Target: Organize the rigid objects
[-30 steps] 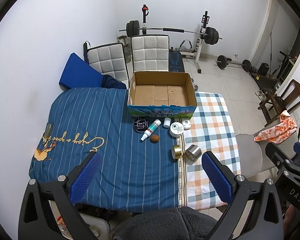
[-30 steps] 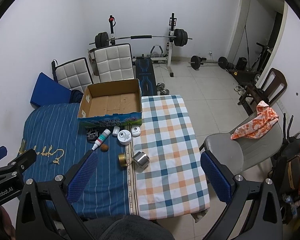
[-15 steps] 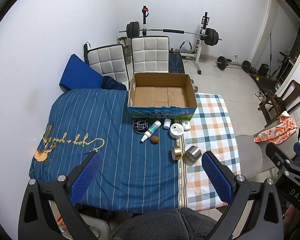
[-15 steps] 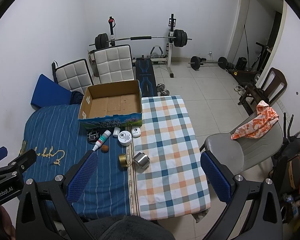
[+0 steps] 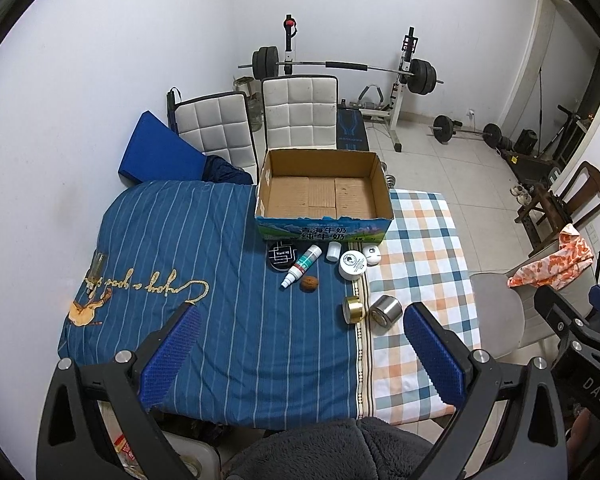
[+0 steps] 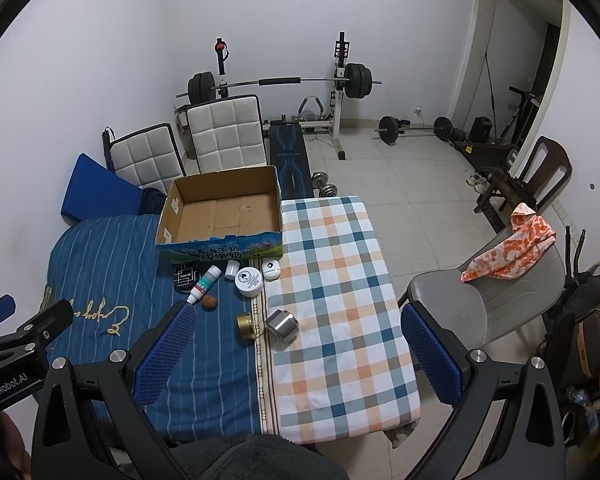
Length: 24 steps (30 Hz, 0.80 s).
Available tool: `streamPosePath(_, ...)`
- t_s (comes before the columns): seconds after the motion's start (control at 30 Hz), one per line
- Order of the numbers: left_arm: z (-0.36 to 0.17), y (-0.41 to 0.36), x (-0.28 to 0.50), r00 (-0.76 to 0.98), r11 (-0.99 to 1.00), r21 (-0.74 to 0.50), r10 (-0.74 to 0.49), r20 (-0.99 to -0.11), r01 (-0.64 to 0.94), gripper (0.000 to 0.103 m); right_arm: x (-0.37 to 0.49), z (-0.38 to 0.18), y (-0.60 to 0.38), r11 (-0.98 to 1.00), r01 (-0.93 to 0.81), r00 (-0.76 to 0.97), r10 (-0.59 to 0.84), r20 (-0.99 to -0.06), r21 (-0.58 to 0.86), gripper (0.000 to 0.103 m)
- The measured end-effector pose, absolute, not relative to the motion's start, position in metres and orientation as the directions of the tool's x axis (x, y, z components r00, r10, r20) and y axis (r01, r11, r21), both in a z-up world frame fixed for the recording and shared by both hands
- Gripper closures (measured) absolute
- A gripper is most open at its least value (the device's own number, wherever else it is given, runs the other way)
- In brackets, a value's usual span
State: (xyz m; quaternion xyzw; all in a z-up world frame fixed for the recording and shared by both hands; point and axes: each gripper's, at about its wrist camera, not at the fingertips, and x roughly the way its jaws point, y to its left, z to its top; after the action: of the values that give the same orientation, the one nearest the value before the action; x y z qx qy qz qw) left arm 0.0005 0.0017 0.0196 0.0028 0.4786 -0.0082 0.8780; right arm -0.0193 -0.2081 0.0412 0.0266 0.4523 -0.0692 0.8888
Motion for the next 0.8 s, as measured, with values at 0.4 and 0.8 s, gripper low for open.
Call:
streamPosePath(0.4, 0.016, 0.001, 0.002, 0.535, 1.000, -0.010, -0.022, -0.845, 0.025, 0.000, -0.019, 0.041, -0.208, 0.989, 0.144, 0.578, -0.096, -0.810, -0.014, 0.000)
streamPosePath(0.8, -0.043, -0.007, 0.032, 0.433, 1.000, -0.009, -0.015, -0.901, 0.017, 0.000, 0.016, -0.012, -0.220, 0.990, 0.139, 0.474, -0.043, -0.880, 0.026, 0.000)
